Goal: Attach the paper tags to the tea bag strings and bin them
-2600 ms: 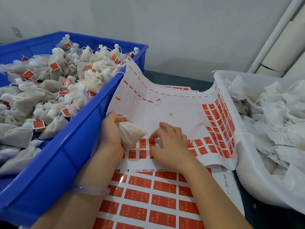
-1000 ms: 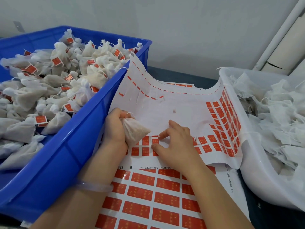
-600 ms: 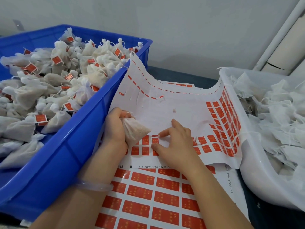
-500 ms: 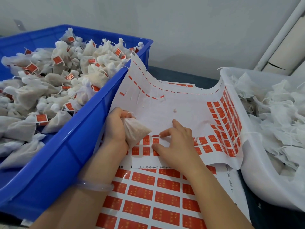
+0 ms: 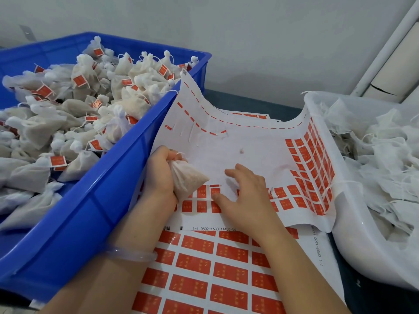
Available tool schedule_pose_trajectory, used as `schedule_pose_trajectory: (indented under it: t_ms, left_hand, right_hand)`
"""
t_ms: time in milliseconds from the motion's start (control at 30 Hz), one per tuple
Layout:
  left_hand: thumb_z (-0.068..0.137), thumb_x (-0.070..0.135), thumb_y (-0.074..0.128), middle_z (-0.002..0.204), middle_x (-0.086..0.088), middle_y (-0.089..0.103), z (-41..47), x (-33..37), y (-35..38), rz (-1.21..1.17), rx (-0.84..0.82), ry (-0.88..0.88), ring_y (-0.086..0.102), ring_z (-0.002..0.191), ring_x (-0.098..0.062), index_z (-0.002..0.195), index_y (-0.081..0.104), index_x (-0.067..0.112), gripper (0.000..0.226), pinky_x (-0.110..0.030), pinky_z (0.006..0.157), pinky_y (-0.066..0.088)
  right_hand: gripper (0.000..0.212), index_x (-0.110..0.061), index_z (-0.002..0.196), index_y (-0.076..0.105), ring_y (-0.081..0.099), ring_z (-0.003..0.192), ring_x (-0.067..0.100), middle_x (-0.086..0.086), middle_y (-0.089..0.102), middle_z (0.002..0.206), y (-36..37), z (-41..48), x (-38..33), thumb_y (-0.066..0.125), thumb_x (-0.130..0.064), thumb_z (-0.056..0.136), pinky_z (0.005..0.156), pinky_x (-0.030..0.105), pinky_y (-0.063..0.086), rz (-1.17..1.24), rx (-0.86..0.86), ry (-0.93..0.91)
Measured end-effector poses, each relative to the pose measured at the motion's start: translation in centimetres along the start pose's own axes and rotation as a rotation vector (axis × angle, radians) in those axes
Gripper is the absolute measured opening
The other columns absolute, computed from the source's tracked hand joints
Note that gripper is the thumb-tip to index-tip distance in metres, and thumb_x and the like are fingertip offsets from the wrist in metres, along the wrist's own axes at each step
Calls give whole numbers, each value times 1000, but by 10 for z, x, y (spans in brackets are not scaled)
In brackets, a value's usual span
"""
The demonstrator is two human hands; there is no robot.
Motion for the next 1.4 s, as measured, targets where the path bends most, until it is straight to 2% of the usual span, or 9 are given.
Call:
schedule_pose_trajectory:
  t_ms: [100, 267, 433, 633, 767, 900, 1167, 1267, 1400]
  left_hand:
    - [84, 21, 48, 45, 10, 55, 0, 0, 1, 2, -2, -3, 58, 43, -5, 38, 56, 23, 47, -27, 60, 49]
    - [84, 21, 48, 45, 10, 53, -1, 0, 0, -5, -10, -4, 57, 42, -4, 38, 54, 23, 47, -27, 60, 49]
    - [84, 21, 49, 48, 9, 54, 0, 0, 0, -24, 10, -15, 56, 59, -12, 40, 54, 22, 45, -39, 79, 51]
    - [83, 20, 49, 48, 9, 54, 0, 1, 2, -7, 13, 6, 55, 57, -10, 45, 53, 22, 39, -30, 63, 51]
    - [81, 18, 51, 53, 5, 54, -2, 2, 3, 35, -45, 3, 55, 54, -10, 47, 54, 22, 34, -32, 66, 51]
    - [84, 9, 49, 55, 0, 54, -8, 6, 9, 115, -204, 112, 56, 55, -14, 61, 52, 13, 23, -24, 54, 48]
    - [86, 15, 59, 65, 13, 63, -22, 1, 18, 389, -413, 335, 62, 64, -4, 73, 61, 21, 14, -13, 55, 50]
    - [86, 20, 60, 68, 14, 63, -24, -2, 21, 495, -431, 406, 63, 70, -6, 76, 61, 23, 10, -13, 57, 50]
    - [85, 14, 62, 68, 14, 64, -25, -3, 21, 538, -441, 417, 65, 69, -4, 74, 62, 21, 13, -12, 57, 51]
  right_hand:
    - [39, -34, 128, 51, 19, 137, 15, -11, 27, 151, 4, 2, -2, 50, -45, 91, 113, 39, 17, -152, 43, -54]
    - [23, -28, 110, 66, 34, 126, 9, -12, 48, 137, 2, 1, -3, 52, -35, 92, 107, 29, 24, -103, 129, -114]
    - [15, -30, 101, 59, 31, 129, 7, -13, 43, 139, -6, 0, 1, 45, -31, 96, 109, 29, 23, -73, -16, -178]
    - [20, -33, 78, 60, 56, 103, -1, -25, 58, 115, -33, -7, 9, 53, -21, 93, 91, 22, 47, 289, -152, -148]
    - [20, -26, 84, 67, 65, 89, 1, -21, 69, 93, -43, -5, 19, 51, -20, 93, 81, 22, 51, 637, 53, -39]
    - [15, -24, 77, 72, 70, 83, 14, -5, 73, 86, -48, -5, 20, 59, -29, 84, 72, 28, 57, 1027, 207, 78]
    - [19, -32, 74, 76, 69, 72, 12, -6, 73, 82, -48, -9, 16, 69, -37, 58, 63, 24, 53, 1143, 342, 92]
    - [15, -39, 73, 75, 70, 76, 13, -7, 74, 82, -48, -9, 15, 67, -36, 60, 63, 22, 54, 1149, 345, 68]
    - [12, -29, 75, 76, 70, 77, 16, -1, 74, 81, -46, -9, 14, 65, -28, 70, 61, 22, 54, 1177, 315, 70]
Point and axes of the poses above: each hand's wrist, its own z-axis towards the middle knuckle, its own y-axis out of the palm, x = y × z, the point moved 2 cm from there along z, towards the middle knuckle
